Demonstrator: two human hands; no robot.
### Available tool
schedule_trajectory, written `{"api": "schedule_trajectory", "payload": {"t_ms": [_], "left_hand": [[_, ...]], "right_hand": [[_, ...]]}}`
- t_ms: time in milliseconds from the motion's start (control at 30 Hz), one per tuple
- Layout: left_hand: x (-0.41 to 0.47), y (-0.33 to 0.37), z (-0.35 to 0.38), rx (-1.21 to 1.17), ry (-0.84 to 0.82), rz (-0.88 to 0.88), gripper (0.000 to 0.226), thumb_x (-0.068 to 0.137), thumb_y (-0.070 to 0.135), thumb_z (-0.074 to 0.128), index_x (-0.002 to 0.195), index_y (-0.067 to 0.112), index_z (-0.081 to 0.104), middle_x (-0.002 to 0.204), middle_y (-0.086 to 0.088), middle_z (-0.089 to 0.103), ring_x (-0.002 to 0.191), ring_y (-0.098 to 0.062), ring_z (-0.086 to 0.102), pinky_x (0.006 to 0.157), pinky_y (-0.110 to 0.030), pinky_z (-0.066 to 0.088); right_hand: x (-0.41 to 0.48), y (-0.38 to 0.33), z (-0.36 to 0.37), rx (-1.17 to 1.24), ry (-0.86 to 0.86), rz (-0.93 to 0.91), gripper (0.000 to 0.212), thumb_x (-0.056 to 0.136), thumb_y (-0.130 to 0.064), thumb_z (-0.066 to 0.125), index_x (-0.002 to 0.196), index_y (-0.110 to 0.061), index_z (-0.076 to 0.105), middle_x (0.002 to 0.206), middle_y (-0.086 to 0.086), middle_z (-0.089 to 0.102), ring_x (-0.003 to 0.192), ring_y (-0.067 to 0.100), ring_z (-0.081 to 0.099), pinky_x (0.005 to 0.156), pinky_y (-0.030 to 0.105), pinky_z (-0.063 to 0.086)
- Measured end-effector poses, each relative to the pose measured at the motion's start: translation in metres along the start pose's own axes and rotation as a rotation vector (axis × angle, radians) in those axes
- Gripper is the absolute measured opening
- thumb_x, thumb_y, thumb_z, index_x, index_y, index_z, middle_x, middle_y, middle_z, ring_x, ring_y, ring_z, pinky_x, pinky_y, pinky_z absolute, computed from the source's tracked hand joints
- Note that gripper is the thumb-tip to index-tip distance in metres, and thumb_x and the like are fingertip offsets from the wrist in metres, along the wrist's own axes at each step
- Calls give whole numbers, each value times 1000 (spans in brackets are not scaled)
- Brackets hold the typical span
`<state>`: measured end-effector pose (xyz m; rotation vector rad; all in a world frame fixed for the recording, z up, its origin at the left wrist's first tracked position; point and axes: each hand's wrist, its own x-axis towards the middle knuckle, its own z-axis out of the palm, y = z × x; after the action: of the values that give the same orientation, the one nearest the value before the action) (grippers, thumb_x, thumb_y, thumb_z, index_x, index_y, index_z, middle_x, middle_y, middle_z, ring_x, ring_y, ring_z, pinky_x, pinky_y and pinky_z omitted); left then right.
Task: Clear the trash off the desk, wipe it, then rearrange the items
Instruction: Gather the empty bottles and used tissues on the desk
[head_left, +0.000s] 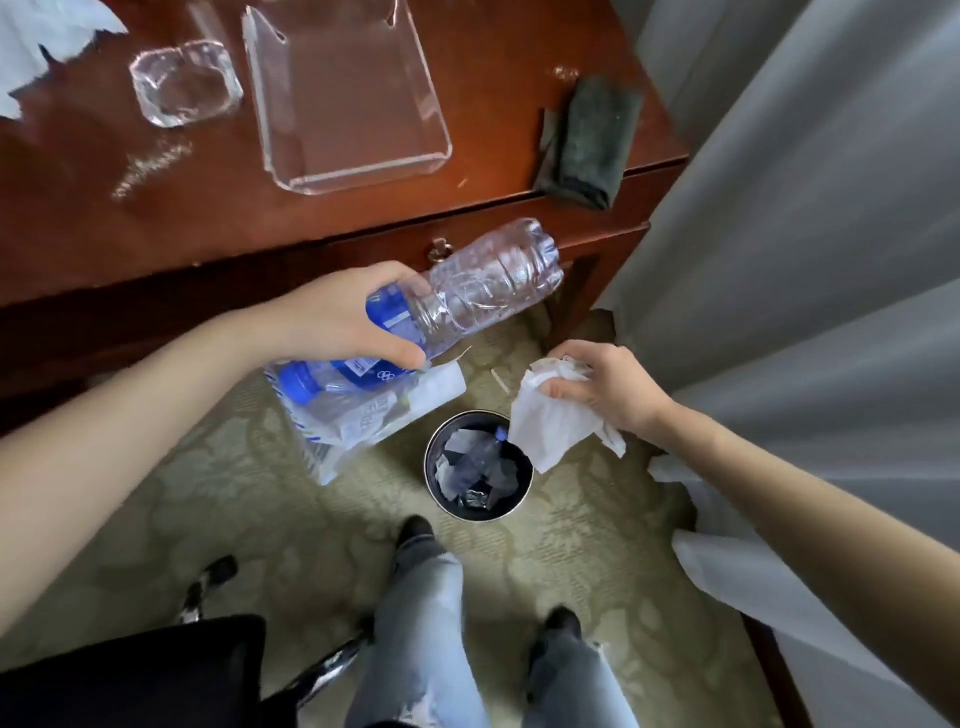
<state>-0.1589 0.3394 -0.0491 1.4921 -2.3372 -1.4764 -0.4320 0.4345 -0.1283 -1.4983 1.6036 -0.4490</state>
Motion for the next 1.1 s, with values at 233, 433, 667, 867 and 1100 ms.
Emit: {"api": "schedule_trajectory", "payload": {"t_ms": [233,433,667,867,1100], "left_hand": [[53,-77,129,-40,-12,-74,59,67,29,81,117,40,50,118,24,53,107,6,48,82,-5,32],[119,-172,207,-66,16,-62,58,66,32,81,114,44,50,110,32,52,96,17,49,80,-14,37],[170,-257,274,-103,44,-65,62,53,49,75,109,51,50,120,26,50,110,3,47,94,-24,37],[192,-288,319,-158,31,6,61,61,41,71,116,45,47,120,37,43,112,24,34,85,-2,29],[196,-302,351,-43,-147,-56,58,72,45,73,121,47,41,119,33,46,91,25,49,80,-4,37]], "right_hand": [[19,128,58,-35,-70,-14,28,78,-33,72,98,-16,64,90,1,66,83,13,60,68,18,42],[79,237,153,-64,-120,-43,32,75,-36,74,100,-18,64,94,2,67,88,16,63,76,29,48],[140,317,244,-173,-219,-169,45,77,-39,72,115,-18,59,99,1,67,92,16,61,80,22,46],[146,352,261,-210,-412,-214,41,85,-25,67,124,-20,56,106,0,65,91,10,60,85,17,44],[135,377,204,42,-259,-243,21,88,4,55,93,-11,69,80,-1,71,74,9,63,74,19,48]]}}
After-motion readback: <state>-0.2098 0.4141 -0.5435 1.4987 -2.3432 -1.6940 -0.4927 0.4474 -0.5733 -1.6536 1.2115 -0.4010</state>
